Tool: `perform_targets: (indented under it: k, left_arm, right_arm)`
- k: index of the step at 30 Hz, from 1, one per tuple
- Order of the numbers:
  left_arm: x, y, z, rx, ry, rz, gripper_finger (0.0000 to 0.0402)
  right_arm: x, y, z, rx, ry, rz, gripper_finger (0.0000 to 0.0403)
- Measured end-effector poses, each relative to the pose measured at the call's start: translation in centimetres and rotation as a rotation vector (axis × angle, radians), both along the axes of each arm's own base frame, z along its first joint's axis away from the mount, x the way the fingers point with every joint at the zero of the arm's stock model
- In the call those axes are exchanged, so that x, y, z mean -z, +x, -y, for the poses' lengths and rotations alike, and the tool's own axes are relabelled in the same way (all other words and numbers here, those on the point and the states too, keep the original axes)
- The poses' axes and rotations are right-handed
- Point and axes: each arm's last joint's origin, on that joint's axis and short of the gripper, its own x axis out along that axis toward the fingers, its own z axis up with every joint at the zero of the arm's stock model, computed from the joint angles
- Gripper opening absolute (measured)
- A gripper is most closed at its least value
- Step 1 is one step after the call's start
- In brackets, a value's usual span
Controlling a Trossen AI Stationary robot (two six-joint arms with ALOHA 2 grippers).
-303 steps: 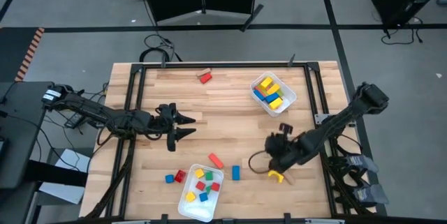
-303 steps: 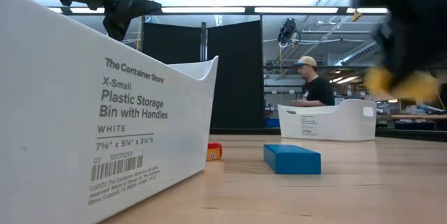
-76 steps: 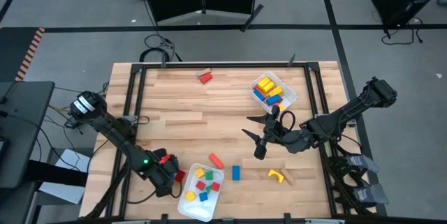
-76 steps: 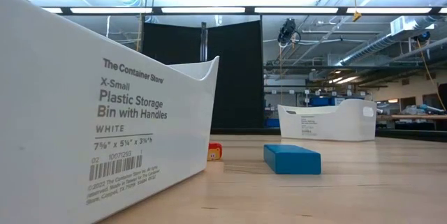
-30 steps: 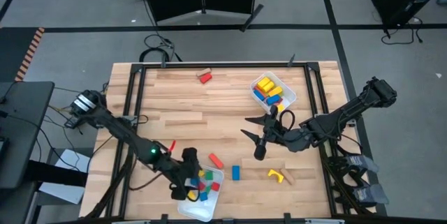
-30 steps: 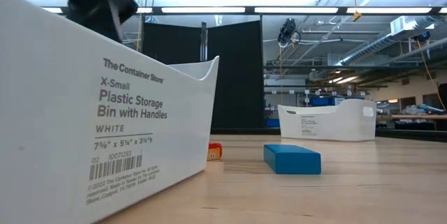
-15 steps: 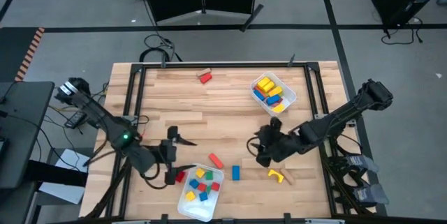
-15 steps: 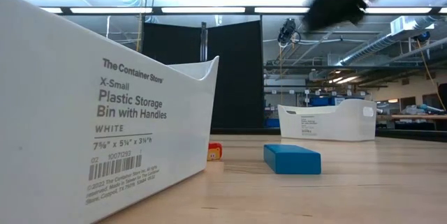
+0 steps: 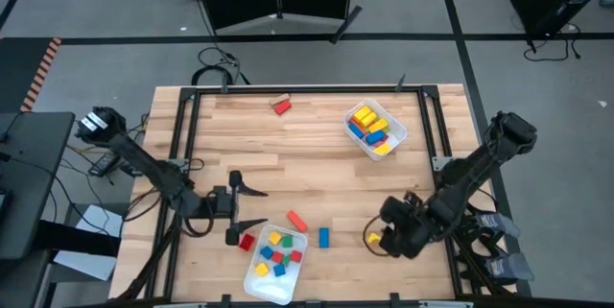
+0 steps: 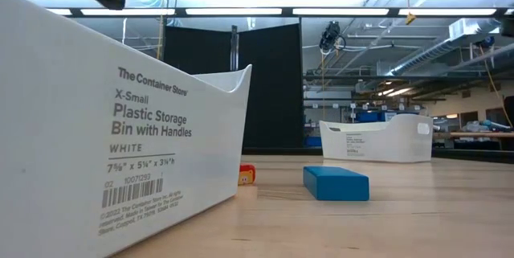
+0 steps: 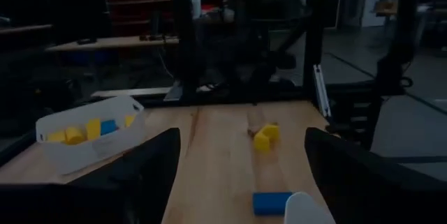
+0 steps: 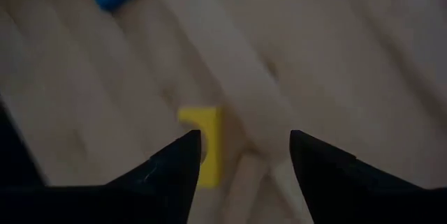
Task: Sort blocks by size
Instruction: Put the brown rectangle block into the top white bin
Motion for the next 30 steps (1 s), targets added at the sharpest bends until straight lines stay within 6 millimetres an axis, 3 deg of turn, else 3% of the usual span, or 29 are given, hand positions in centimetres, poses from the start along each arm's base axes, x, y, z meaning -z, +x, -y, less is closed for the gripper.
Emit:
perform_targets:
  k: [5,17,30]
  left_arm:
    - [1.2,-0.2,-0.9,-0.029,0.006,-0.005,0.0312]
    - [1.4,0.0,-1.4,-0.016,0.010,-0.009,0.0311]
    - [1.4,0.0,-1.4,-0.018,0.006,-0.009,0.0312]
  right_arm:
    - [0.6,-1.3,-1.9,0.069,0.064,-0.024,0.0237]
    - [5.1,-2.2,-5.2,0.118,0.044,-0.187,0.0266]
    - [8.4,-2.6,-6.3,0.167,-0.023,-0.296,0.0269]
